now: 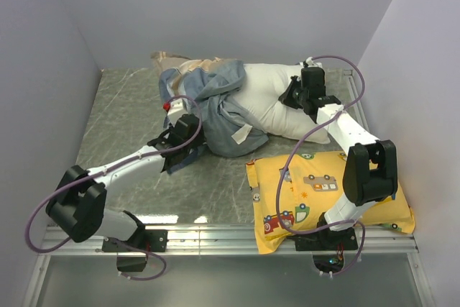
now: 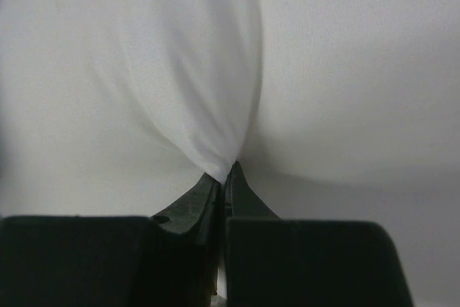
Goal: Remove the pillowcase from the pillow
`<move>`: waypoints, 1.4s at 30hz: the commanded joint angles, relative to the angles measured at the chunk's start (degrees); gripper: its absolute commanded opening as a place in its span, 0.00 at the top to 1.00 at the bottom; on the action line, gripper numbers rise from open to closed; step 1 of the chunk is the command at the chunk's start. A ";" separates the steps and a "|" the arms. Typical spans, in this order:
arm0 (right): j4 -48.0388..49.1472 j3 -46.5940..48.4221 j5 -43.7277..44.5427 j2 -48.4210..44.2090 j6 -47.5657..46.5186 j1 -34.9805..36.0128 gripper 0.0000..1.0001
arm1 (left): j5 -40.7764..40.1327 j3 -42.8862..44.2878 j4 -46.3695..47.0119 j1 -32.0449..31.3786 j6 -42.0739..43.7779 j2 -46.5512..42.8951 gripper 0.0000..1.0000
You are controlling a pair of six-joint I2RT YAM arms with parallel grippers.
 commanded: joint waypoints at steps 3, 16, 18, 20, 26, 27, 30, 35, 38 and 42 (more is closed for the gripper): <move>-2.92 1.37 0.74 -0.75 -1.29 1.14 1.00 | -5.39 5.68 -1.83 -0.12 -0.34 2.60 0.90; -4.59 3.31 -2.50 0.22 0.64 -9.92 1.00 | 11.98 -0.91 -14.42 45.64 -12.13 -18.39 1.00; -4.24 3.40 -3.64 0.13 0.99 -10.02 1.00 | 13.57 -0.38 -14.61 50.22 -11.17 -18.93 1.00; -3.02 2.78 -4.96 -0.39 1.34 -9.50 1.00 | 15.50 0.41 -13.73 50.50 -10.73 -18.23 1.00; -4.06 3.05 -0.24 -2.93 -2.87 -1.77 0.92 | 19.12 -1.61 -9.77 48.05 -8.01 -17.00 0.99; -4.06 2.52 1.34 -3.99 -4.36 -0.54 0.83 | 18.85 -1.78 -9.77 47.61 -7.74 -17.09 1.00; -3.72 1.99 5.66 -8.56 -7.78 5.17 0.48 | 19.46 -2.40 -9.69 47.43 -6.95 -17.70 0.99; 0.23 -1.69 9.43 -16.56 -15.52 17.21 0.24 | 20.78 -2.32 -9.25 46.29 -6.42 -18.32 0.99; 3.40 -5.56 11.81 -18.41 -23.08 25.28 0.16 | 19.73 -1.53 -9.51 44.44 -6.16 -18.14 0.99; 5.78 -8.55 17.15 -15.87 -31.34 33.56 0.13 | 19.20 -1.08 -9.86 43.04 -5.98 -18.06 0.99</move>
